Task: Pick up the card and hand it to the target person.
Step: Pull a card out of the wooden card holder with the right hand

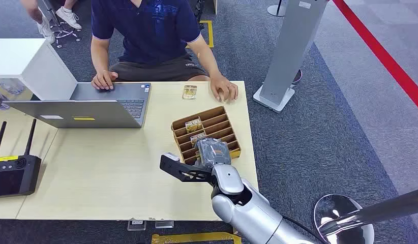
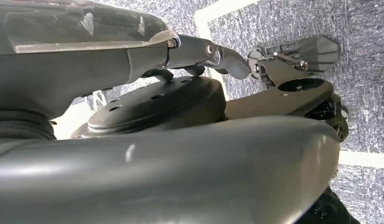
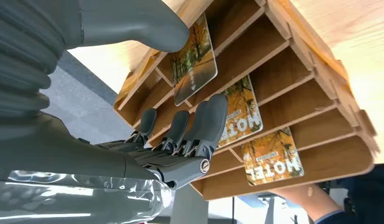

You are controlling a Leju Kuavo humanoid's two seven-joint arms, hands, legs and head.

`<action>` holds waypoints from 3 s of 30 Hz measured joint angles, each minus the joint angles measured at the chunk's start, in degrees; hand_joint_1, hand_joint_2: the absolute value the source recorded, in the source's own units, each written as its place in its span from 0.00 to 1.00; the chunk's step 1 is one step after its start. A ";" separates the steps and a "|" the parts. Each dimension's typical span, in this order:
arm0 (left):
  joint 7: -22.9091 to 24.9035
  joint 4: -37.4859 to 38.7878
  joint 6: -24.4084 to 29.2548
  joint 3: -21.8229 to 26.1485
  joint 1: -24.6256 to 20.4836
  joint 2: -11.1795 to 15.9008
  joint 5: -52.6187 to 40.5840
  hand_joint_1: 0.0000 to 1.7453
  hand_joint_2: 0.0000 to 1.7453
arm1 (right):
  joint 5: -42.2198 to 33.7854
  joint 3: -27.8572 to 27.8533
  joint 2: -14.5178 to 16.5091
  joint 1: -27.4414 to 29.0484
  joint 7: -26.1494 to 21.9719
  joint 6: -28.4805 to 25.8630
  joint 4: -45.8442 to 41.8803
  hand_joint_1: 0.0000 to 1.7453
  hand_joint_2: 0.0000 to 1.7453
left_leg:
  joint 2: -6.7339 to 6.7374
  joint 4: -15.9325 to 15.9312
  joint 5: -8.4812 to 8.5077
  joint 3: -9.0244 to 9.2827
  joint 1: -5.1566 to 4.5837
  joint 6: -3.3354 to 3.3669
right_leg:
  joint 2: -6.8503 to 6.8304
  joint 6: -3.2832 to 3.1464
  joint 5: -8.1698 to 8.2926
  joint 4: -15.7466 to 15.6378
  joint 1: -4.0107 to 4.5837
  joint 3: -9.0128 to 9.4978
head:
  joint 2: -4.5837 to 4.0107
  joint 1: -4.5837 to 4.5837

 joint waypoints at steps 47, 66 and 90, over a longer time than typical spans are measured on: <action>-0.13 0.01 0.20 0.00 0.00 -0.11 -0.19 0.00 0.00 | 0.51 -3.73 -0.17 0.60 -0.61 -0.27 1.96 0.48 1.00 | 0.00 0.00 0.00 0.01 0.00 0.00 | 0.01 0.00 0.00 0.00 0.00 0.00 | 0.00 0.00; -0.17 0.01 -0.17 0.00 0.00 -0.11 -0.62 0.00 0.00 | 0.69 -3.54 0.30 0.86 -0.80 -0.19 2.92 0.67 1.00 | 0.00 0.00 0.00 0.02 0.00 0.00 | 0.01 0.00 0.00 0.00 0.00 0.00 | 0.00 0.00; -0.85 0.01 0.60 -0.01 0.02 -0.14 -1.40 0.00 0.00 | 1.38 -3.85 0.27 1.04 -0.87 -1.16 2.92 1.00 1.00 | 0.00 0.00 0.00 0.05 0.00 0.00 | 0.01 0.00 0.00 0.00 0.00 0.02 | 0.00 0.00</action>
